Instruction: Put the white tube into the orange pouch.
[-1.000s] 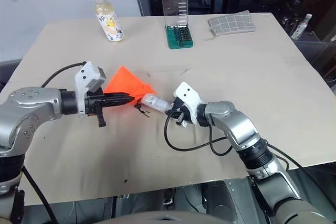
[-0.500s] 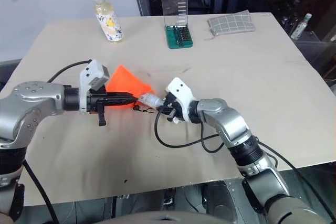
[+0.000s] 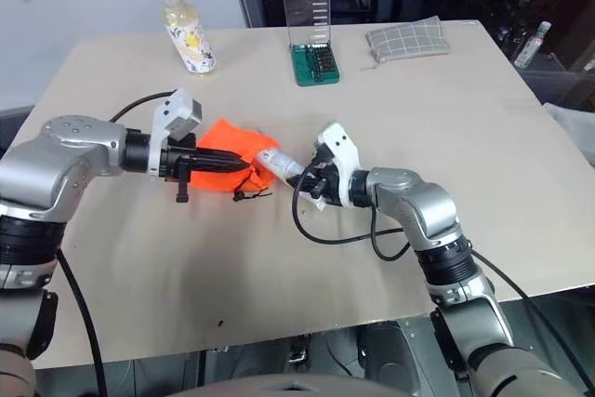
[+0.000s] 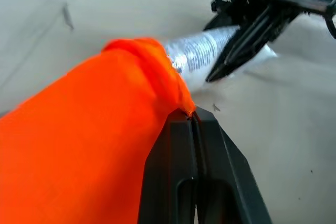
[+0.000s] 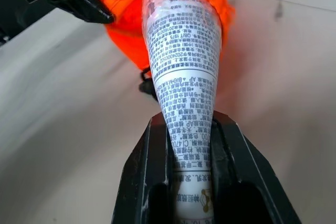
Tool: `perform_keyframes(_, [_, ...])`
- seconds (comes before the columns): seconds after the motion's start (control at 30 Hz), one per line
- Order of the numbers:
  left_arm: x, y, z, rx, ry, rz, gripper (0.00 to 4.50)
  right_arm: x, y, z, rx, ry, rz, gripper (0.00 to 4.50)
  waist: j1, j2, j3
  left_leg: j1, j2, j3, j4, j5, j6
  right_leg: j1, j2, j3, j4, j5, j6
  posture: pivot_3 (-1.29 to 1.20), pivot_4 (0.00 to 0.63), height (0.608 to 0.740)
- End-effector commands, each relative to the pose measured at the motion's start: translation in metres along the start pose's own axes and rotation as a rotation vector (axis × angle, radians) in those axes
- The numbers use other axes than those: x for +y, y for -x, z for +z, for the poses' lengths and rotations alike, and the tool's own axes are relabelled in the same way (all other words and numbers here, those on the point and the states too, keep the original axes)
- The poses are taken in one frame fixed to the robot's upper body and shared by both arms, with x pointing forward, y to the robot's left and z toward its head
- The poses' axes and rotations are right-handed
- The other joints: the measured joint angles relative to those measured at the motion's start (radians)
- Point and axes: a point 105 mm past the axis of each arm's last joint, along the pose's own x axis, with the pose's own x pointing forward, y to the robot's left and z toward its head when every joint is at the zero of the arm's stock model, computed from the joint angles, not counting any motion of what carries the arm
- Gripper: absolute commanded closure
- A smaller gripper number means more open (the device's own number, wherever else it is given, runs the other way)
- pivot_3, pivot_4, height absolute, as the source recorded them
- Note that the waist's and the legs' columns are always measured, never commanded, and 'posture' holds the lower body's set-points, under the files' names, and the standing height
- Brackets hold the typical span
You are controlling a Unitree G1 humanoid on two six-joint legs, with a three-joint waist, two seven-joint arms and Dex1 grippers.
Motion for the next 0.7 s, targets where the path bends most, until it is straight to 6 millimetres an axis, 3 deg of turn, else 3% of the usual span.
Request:
perform_keyframes(0.03, [0.0, -0.004, 0.014, -0.027, -0.058, -0.016, 4.5, -0.002, -0.018, 0.007, 0.048, 0.163, -0.04, 4.12, 0.0, 0.0, 0.0, -0.002, 0.0, 0.0, 0.001, 0.0, 0.0, -0.002, 0.0, 0.0, 0.001, 0.0, 0.001, 0.0, 0.15, 0.74])
perform_keyframes(0.4, [-0.011, -0.023, 0.02, -0.052, -0.105, -0.05, 4.5, -0.02, -0.056, 0.02, 0.085, 0.391, -0.204, 4.12, 0.0, -0.001, 0.0, -0.006, 0.0, 0.001, 0.003, 0.0, 0.0, -0.005, 0.0, 0.001, 0.001, 0.001, 0.001, 0.0, 0.15, 0.74])
perform_keyframes(0.53, [-0.014, -0.034, 0.01, -0.027, -0.134, -0.057, 4.5, -0.003, -0.069, 0.028, 0.042, 0.393, -0.106, 4.12, -0.002, -0.001, 0.0, -0.006, 0.0, 0.001, 0.003, 0.0, 0.0, -0.005, 0.0, 0.001, 0.001, 0.001, 0.001, 0.0, 0.15, 0.74])
perform_keyframes(0.63, [-0.006, -0.036, 0.004, -0.001, -0.143, -0.006, 4.5, 0.007, -0.068, 0.021, 0.09, 0.463, -0.024, 4.12, -0.002, -0.001, 0.0, -0.006, 0.0, 0.001, 0.003, 0.0, 0.0, -0.005, 0.001, 0.001, 0.001, 0.001, 0.001, 0.0, 0.15, 0.74])
perform_keyframes(0.7, [0.006, -0.031, 0.001, 0.012, -0.131, 0.065, 4.5, 0.004, -0.057, 0.017, 0.125, 0.549, -0.027, 4.12, 0.0, -0.001, 0.0, -0.006, 0.0, 0.001, 0.003, 0.0, 0.0, -0.005, 0.001, 0.001, 0.001, 0.001, 0.001, 0.0, 0.15, 0.74])
